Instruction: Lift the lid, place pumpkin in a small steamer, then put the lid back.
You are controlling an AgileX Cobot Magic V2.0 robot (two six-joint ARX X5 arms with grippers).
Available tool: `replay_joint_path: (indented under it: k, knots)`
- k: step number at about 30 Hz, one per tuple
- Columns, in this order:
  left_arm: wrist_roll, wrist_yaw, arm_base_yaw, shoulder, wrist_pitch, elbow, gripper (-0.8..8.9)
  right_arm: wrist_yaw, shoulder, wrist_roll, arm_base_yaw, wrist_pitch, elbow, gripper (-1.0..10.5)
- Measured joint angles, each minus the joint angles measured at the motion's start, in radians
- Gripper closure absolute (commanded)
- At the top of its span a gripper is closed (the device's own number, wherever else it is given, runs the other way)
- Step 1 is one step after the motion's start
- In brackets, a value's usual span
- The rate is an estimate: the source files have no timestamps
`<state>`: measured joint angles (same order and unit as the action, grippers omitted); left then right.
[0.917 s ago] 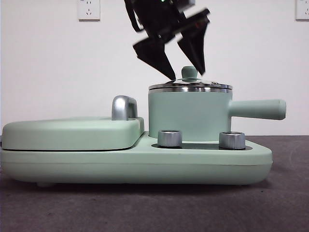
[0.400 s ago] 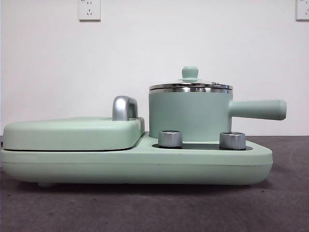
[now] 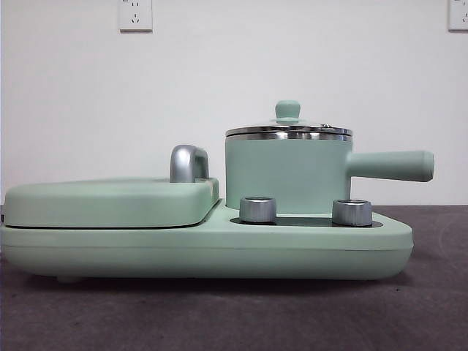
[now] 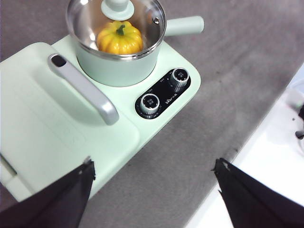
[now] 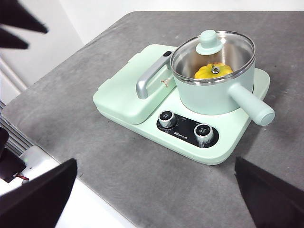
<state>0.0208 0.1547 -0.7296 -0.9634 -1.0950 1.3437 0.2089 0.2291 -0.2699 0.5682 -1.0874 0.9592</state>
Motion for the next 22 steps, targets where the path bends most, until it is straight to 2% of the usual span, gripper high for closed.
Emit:
replay_joint_path:
  k: [5, 6, 7, 8, 9, 10, 11, 15, 22]
  knots:
    - [0.084, 0.000, -0.001, 0.230, 0.083, -0.198, 4.20, 0.000, 0.000, 0.000, 0.000, 0.000, 0.000, 4.2]
    - [0.104, 0.000, -0.001, 0.276, 0.095, -0.235, 4.75, 0.000, 0.000, 0.000, 0.000, 0.000, 0.000, 4.5]
    - [0.118, 0.000, -0.001, 0.311, 0.100, -0.262, 5.83, 0.000, 0.000, 0.000, 0.000, 0.000, 0.000, 5.2]
    - [0.134, 0.000, -0.001, 0.349, 0.104, -0.291, 7.59, 0.000, 0.000, 0.000, 0.000, 0.000, 0.000, 7.0]
    - [0.150, 0.000, -0.001, 0.384, 0.104, -0.316, 7.94, 0.000, 0.000, -0.001, 0.000, 0.000, 0.000, 9.1]
    - [0.161, -0.002, -0.001, 0.409, 0.103, -0.335, 8.03, 0.000, 0.000, -0.001, 0.000, 0.000, 0.000, 9.6]
    - [0.174, -0.002, -0.001, 0.433, 0.100, -0.351, 8.08, -0.001, 0.000, 0.000, 0.000, 0.000, 0.000, 9.2]
    - [0.191, -0.002, -0.001, 0.469, 0.075, -0.359, 8.07, -0.028, 0.000, 0.000, 0.000, 0.000, 0.000, 9.2]
    - [0.194, -0.002, -0.001, 0.487, 0.069, -0.359, 8.07, -0.029, 0.000, 0.000, 0.000, 0.000, 0.000, 9.2]
